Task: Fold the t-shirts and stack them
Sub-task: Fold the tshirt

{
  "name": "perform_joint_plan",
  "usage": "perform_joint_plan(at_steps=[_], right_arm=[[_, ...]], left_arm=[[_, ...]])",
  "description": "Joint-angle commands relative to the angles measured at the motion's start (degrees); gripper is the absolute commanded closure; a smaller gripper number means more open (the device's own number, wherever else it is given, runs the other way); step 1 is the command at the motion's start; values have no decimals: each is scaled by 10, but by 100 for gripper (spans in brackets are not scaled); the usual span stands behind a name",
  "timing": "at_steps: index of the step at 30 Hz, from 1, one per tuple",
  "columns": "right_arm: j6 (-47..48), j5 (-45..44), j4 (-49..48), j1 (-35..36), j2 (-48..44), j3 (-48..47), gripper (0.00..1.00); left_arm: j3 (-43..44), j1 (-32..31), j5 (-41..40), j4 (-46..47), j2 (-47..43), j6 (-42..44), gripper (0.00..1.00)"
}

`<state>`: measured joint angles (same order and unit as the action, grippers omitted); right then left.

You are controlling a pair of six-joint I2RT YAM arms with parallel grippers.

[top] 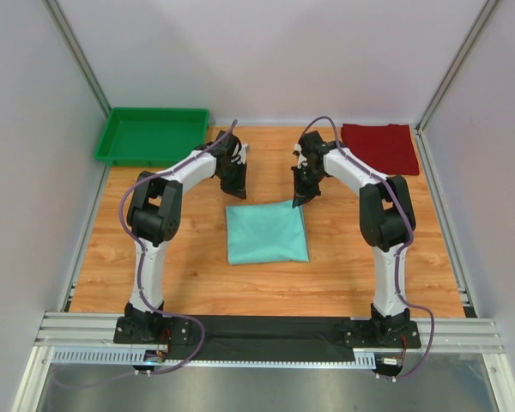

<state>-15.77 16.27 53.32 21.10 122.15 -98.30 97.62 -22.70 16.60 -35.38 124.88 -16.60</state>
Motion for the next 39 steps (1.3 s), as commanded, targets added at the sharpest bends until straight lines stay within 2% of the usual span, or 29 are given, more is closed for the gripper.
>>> perform_joint_plan(at_steps=[1,5,10,19,20,21,23,24,25,26,27,28,30,32,33,34,35,36,37,38,39], right_arm=[[-15,16,-5,-7,-11,-12,100],[-39,3,-11,-11,-23,2,99],[-66,-10,-20,-25,-20,19,100],[-57,-25,-23,-35,5,23,99],[-53,-27,-23,-35,7,20,97],[-47,-33,-19,-35,10,9,85],[-37,-35,-5,-36,22,-10,70],[-22,-47,18,-37,25,-29,60],[-15,-56,33,-36,23,-41,55],[-6,-69,48,-37,10,-48,51],[11,-94,67,-36,-3,-49,44],[18,-109,72,-36,-17,-42,42],[26,-116,90,-36,-59,-35,40],[19,-71,82,-36,-87,-4,40],[8,17,48,-36,-109,13,42],[-26,71,18,-36,-117,61,44],[-56,119,-21,-35,-125,89,47],[-85,214,-123,-35,-128,116,56],[-116,262,-183,-35,-124,145,63],[-190,302,-249,-34,-117,192,71],[-221,350,-373,-33,-109,215,80]], left_arm=[[1,2,6,-57,0,-5,84],[2,2,-9,-82,10,-5,88],[0,2,-18,-87,12,5,88],[23,2,-43,-100,19,21,89],[35,3,-46,-104,20,24,89],[43,4,-55,-114,22,27,89],[70,5,-69,-127,21,28,83],[84,6,-91,-147,17,30,76],[111,6,-106,-159,12,30,68],[125,6,-120,-170,-1,31,49],[135,6,-141,-185,-11,32,42],[157,6,-152,-192,-22,32,34],[165,6,-149,-205,-57,31,33],[123,6,-106,-193,-107,15,41],[95,6,-26,-154,-125,5,49],[20,6,18,-122,-145,-6,63],[-25,5,92,-43,-183,-43,68],[-71,5,125,4,-199,-63,73],[-156,4,152,54,-212,-83,81],[-193,5,172,99,-226,-128,83],[-224,5,205,182,-229,-142,85]])
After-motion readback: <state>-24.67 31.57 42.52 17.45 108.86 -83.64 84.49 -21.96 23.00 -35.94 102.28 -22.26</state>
